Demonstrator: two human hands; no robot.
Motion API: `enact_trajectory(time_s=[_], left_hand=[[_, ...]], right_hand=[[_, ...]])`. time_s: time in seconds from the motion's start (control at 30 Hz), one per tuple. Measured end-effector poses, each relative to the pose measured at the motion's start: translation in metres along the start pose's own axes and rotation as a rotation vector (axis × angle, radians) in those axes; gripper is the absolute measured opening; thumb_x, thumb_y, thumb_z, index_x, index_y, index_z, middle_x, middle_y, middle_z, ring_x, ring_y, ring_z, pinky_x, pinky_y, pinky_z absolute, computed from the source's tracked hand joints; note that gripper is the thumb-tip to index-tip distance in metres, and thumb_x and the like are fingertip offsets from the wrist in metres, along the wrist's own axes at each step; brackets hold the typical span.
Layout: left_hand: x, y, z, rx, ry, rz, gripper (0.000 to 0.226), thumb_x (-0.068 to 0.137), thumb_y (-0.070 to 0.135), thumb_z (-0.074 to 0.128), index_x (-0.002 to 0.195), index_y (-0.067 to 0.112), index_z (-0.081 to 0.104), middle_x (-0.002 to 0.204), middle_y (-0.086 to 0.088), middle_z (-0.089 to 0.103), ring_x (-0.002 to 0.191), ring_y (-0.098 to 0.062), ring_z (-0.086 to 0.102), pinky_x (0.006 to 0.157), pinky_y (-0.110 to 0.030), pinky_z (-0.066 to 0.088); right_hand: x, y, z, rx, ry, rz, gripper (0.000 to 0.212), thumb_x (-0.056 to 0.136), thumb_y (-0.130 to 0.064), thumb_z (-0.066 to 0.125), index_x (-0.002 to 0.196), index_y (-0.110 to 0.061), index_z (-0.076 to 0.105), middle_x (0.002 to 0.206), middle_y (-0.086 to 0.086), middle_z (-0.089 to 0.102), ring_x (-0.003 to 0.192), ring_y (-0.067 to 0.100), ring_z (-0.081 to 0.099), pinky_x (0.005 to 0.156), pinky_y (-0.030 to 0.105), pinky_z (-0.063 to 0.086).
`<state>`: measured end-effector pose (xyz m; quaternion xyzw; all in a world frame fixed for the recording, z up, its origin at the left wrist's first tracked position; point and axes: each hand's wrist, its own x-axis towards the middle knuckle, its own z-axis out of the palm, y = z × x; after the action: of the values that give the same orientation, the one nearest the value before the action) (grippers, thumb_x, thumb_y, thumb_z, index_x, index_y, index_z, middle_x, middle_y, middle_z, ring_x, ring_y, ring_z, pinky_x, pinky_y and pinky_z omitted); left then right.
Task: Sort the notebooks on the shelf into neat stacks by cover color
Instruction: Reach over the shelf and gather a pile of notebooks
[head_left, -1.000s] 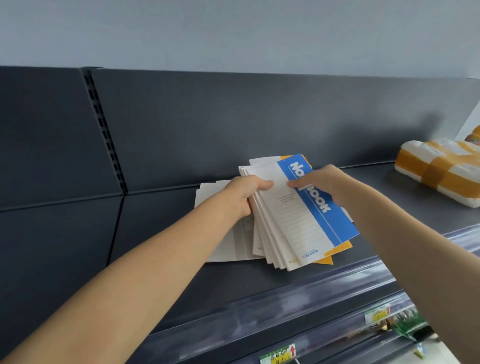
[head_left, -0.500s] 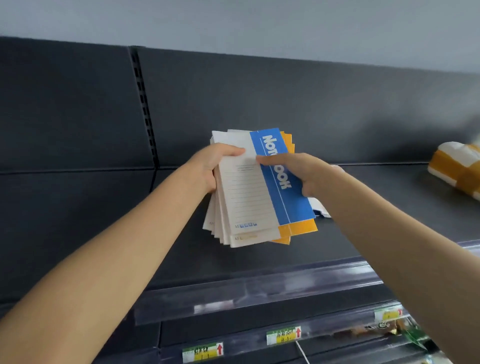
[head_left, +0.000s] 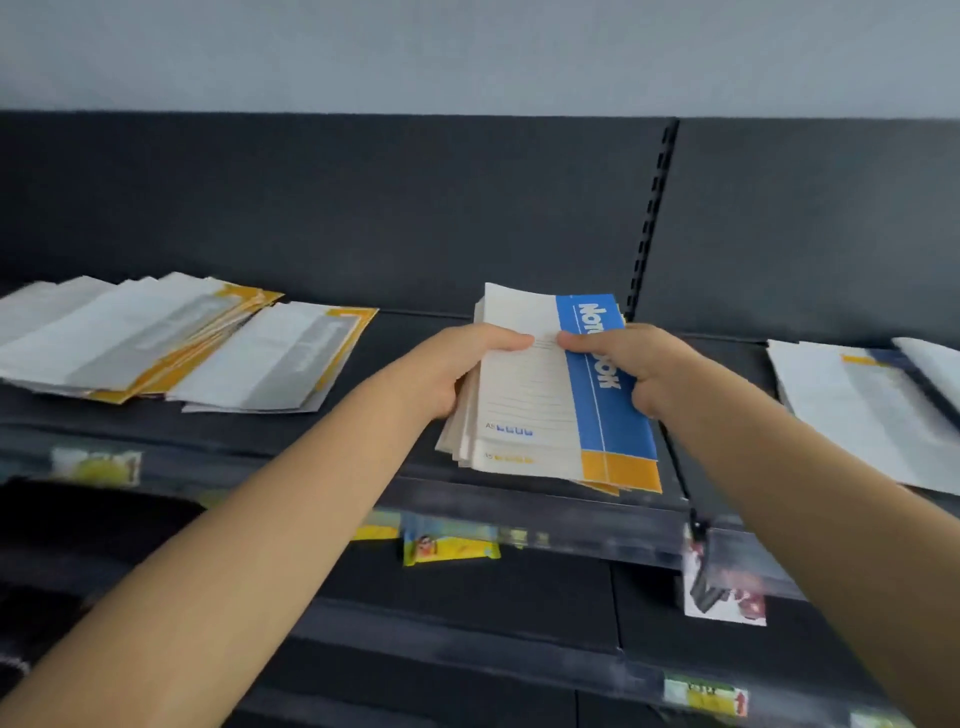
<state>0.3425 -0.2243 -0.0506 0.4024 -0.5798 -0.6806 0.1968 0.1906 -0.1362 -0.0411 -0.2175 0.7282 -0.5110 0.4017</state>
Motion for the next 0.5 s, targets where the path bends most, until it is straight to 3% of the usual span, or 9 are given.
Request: enact_trajectory(time_s=[0.17,0.3,0.5], left_hand=[[-0.027,-0.004,-0.110,0.099,0.048,0.071,0.026,0.087,0.018,0.071,0.111,0.011,0.068,0.102,-0.008,0.075,0.091,-0.024,0.073,0.075,-0.034,0.058],[-0.036,-0.002,-0.177,0.152,0.089,0.140,0.021,0.089,0.019,0.068,0.109,0.015,0.067,0.101,-0.007,0.075,0.088,-0.023,0.073,0.075,-0.035,0.059],[-0.024,0.001,-0.249,0.204,0.164,0.129,0.025,0.086,0.029,0.072,0.109,0.021,0.065,0.100,-0.002,0.075,0.087,-0.021,0.073,0.081,-0.041,0.059]], right_hand=[[-0.014,-0.012,0.111,0.015,-0.032,0.028,0.057,0.064,-0.027,0.088,0.110,-0.010,0.060,0.096,0.009,0.071,0.084,0.027,0.070,0.080,0.045,0.056],[-0.020,-0.028,0.177,0.022,-0.020,0.029,0.044,0.069,-0.028,0.084,0.100,-0.012,0.057,0.097,0.008,0.071,0.084,0.026,0.070,0.073,0.042,0.057],[-0.007,-0.052,0.247,-0.047,-0.019,0.032,0.049,0.069,-0.031,0.084,0.104,-0.013,0.055,0.096,0.008,0.071,0.081,0.026,0.070,0.075,0.043,0.058]])
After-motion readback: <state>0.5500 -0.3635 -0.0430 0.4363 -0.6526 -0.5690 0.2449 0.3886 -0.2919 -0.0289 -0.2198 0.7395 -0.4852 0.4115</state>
